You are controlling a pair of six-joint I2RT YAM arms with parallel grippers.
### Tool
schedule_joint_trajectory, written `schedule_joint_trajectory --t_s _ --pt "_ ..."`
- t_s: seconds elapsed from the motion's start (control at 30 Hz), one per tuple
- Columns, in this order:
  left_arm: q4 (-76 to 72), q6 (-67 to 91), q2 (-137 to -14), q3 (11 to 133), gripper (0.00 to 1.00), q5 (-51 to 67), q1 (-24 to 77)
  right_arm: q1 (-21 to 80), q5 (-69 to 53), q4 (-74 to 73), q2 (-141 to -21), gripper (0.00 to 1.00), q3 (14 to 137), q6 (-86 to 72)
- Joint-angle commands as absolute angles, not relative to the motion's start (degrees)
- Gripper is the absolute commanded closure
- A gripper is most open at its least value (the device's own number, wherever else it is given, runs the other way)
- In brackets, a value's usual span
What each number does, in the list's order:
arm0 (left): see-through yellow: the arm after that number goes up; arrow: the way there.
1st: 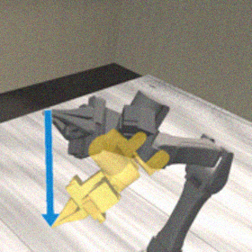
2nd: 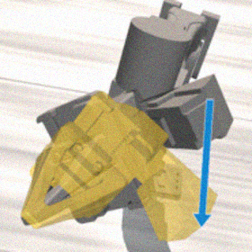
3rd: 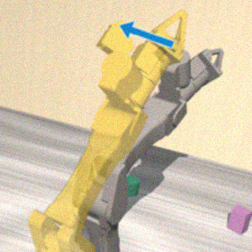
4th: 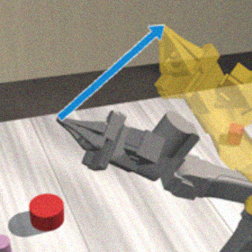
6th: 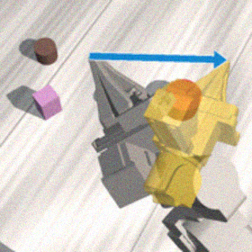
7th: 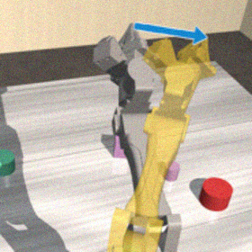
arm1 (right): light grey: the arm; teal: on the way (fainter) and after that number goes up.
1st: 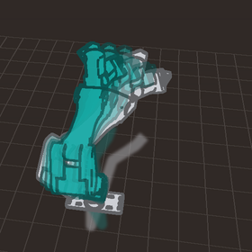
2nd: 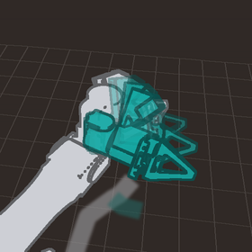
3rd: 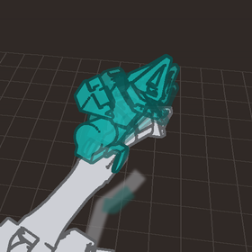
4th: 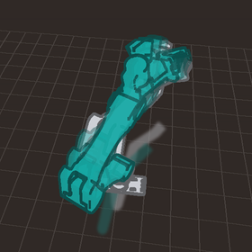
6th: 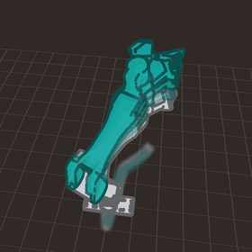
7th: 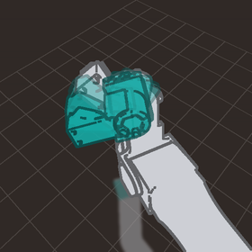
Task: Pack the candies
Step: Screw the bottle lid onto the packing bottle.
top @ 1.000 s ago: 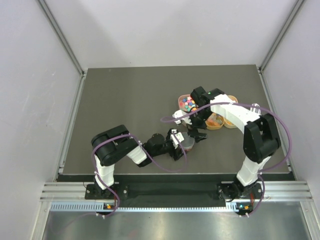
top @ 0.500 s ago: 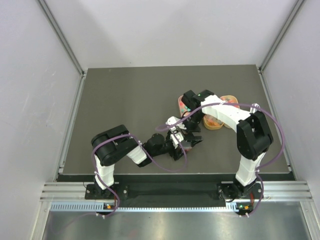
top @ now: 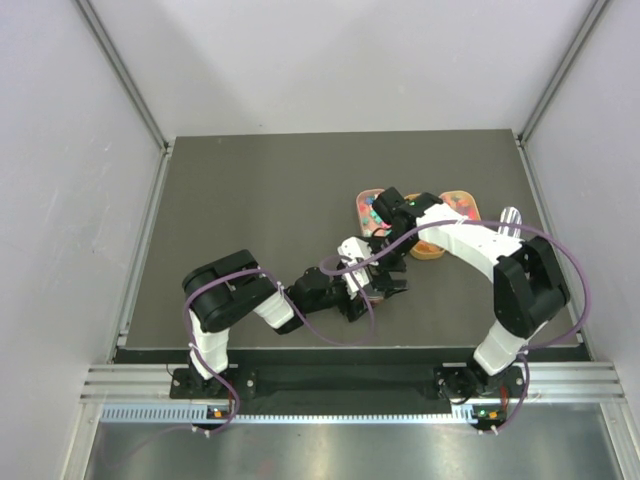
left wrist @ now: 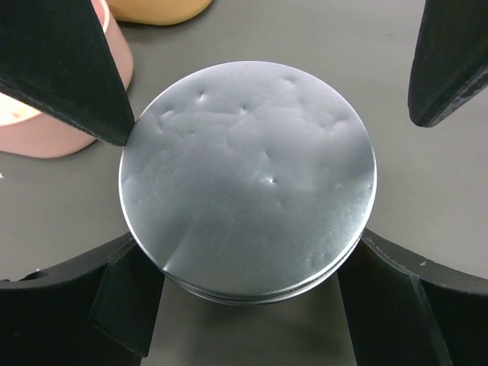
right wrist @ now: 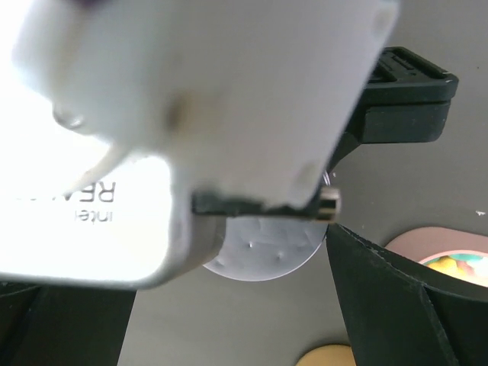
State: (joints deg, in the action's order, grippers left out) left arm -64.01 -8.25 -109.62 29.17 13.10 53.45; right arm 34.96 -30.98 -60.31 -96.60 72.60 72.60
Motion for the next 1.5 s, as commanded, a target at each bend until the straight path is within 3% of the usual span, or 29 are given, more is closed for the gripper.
schedule_joint_trajectory --t_s 0.0,0.83,1.47 --pt "-54.2 -6.9 -111.1 27.9 0.30 8.4 51.6 35.4 -30.1 -66.7 -92.1 0.00 67.9 71.7" --pt "-54.5 -5.7 -110.6 27.5 0.37 11.9 51.6 38.1 -30.9 -62.1 -86.5 0.00 58.7 63.0" --pt "-52.7 -6.3 -110.8 28.0 0.39 13.8 51.3 36.8 -29.3 -62.9 -84.5 0.00 60.7 60.9"
